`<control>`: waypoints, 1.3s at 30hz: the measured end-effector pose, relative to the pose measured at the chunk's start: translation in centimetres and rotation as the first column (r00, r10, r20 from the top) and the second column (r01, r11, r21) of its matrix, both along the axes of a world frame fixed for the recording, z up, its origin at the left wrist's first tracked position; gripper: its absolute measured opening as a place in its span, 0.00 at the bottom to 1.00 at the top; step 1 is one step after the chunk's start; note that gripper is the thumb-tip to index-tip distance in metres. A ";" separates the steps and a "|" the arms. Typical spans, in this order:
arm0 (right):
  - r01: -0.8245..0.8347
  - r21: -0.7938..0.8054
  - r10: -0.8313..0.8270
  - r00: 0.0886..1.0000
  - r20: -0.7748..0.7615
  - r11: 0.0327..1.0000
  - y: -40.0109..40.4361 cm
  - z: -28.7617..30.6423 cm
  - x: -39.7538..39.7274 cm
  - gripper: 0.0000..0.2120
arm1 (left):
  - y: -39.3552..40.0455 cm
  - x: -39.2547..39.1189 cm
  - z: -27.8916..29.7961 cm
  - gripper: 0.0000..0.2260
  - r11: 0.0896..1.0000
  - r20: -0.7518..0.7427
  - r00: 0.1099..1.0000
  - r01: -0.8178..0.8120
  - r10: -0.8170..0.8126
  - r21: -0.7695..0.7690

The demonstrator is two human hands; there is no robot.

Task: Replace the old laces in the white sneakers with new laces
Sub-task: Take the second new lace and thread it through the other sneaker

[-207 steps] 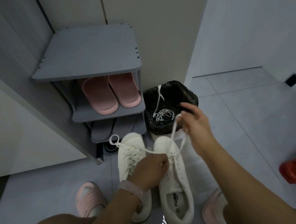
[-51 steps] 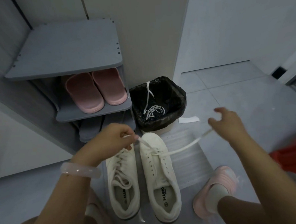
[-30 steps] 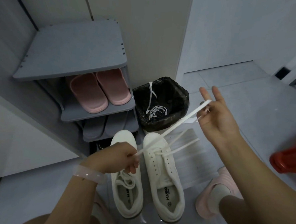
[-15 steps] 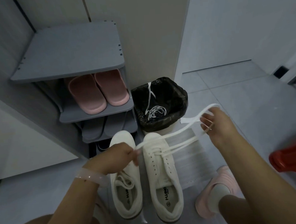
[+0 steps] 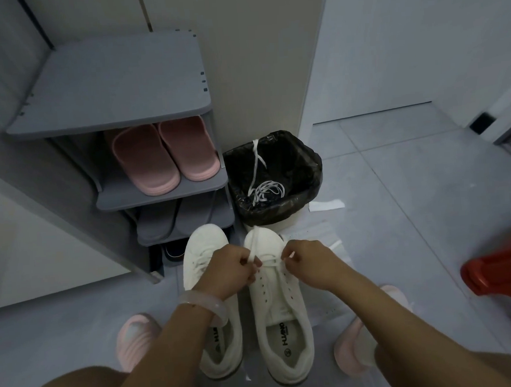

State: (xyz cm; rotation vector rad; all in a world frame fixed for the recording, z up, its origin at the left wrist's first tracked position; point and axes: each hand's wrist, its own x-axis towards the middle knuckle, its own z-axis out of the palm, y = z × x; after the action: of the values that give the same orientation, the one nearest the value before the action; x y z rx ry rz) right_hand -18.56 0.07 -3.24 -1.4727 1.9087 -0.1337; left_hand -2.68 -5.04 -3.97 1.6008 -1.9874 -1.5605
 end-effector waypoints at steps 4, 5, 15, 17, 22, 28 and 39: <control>-0.043 -0.027 0.044 0.998 0.048 0.999 0.0 -0.3 0.5 0.09 | 0.3 -0.2 -0.7 0.08 0.995 -0.049 0.994 -0.098 0.100 0.035; -0.058 -0.033 0.060 0.996 0.073 0.998 0.0 -0.3 0.7 0.09 | 0.3 -0.2 -1.1 0.08 0.995 -0.023 0.995 -0.101 0.101 0.004; -0.087 -0.083 0.092 0.994 0.061 0.993 0.6 -1.9 1.6 0.17 | 0.6 -0.6 -2.5 0.18 0.970 0.175 0.985 0.033 0.010 -0.240; -0.035 -0.099 0.045 0.994 0.101 0.994 0.9 -2.5 1.8 0.19 | 0.5 -0.6 -2.6 0.18 0.972 0.149 0.989 0.026 0.010 -0.233; 0.068 -0.012 -0.064 0.972 0.228 0.998 0.5 -3.4 1.8 0.18 | 0.2 0.0 -2.4 0.17 0.989 0.092 0.995 -0.017 0.031 -0.145; 0.150 0.001 -0.148 0.978 0.145 0.989 0.2 -4.0 3.0 0.13 | 0.8 -0.5 -2.2 0.17 0.981 0.117 0.982 -0.131 0.149 -0.146; -0.003 -0.272 -0.018 0.997 -0.076 0.962 0.4 -3.3 1.3 0.07 | 0.7 -1.0 -2.1 0.14 1.000 0.238 0.971 -0.027 0.028 -0.009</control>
State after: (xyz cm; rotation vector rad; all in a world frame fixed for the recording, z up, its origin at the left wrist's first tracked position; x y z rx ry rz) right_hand -17.25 0.43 -6.56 -1.6717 2.0200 -0.3601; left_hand -3.73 -4.30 -6.04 1.8833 -2.0710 -1.4083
